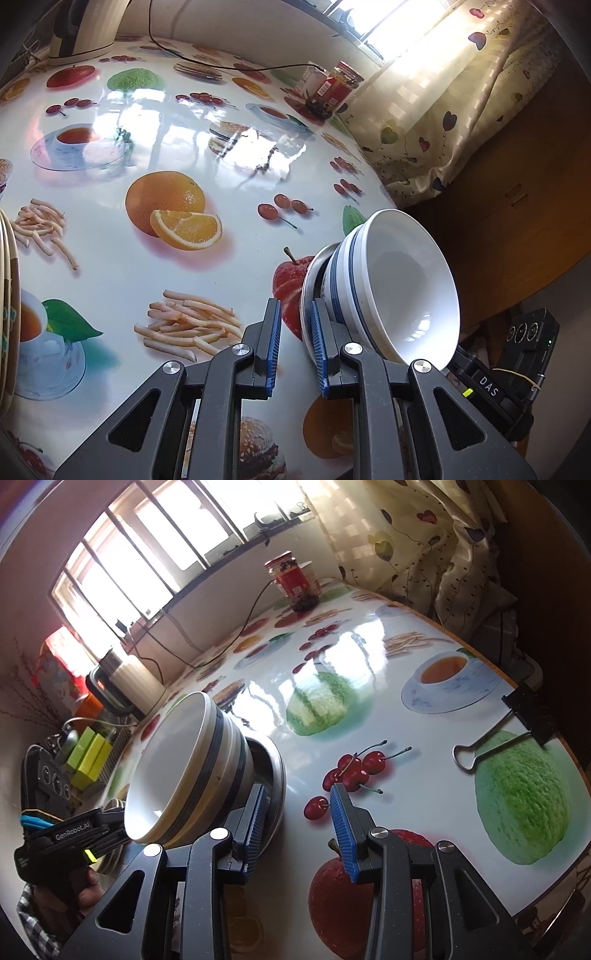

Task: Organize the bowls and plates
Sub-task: 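Carry the nested bowls and steel bowl toward the cream plate stack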

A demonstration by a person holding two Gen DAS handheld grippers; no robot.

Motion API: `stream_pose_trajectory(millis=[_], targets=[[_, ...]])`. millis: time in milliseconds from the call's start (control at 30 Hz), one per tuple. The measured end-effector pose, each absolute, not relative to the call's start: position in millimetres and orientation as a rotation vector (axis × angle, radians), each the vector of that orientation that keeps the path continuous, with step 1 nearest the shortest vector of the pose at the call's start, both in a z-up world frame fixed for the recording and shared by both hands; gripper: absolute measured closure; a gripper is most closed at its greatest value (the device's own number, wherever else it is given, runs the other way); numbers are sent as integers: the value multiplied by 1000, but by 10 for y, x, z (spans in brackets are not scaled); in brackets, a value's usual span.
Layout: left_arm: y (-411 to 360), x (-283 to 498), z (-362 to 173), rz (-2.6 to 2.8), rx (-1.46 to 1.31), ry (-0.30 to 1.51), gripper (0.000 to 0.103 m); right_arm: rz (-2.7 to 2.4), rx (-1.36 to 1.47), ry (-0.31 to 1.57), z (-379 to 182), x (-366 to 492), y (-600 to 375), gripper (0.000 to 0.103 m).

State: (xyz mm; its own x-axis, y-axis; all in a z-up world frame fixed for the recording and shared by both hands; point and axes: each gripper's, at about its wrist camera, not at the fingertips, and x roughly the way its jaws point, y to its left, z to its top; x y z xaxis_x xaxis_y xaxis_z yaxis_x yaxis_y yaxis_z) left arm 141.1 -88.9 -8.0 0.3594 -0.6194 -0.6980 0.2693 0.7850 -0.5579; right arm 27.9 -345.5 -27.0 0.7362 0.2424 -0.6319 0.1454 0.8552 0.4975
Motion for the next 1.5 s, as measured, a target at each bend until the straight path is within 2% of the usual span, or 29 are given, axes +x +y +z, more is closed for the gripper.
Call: stream_pose_trajectory(millis=[500, 833, 1133, 1500], targets=[[-902, 1446, -159, -622, -425, 1075, 86, 158, 646, 765, -394, 358, -3541, 77], [-892, 1447, -171, -623, -442, 1067, 86, 223, 704, 746, -423, 367, -3576, 89], [-891, 1436, -161, -623, -443, 1060, 89, 251, 792, 740, -493, 367, -3643, 90], [-900, 1435, -152, -617, -432, 1056, 89, 238, 740, 735, -450, 361, -3589, 90]])
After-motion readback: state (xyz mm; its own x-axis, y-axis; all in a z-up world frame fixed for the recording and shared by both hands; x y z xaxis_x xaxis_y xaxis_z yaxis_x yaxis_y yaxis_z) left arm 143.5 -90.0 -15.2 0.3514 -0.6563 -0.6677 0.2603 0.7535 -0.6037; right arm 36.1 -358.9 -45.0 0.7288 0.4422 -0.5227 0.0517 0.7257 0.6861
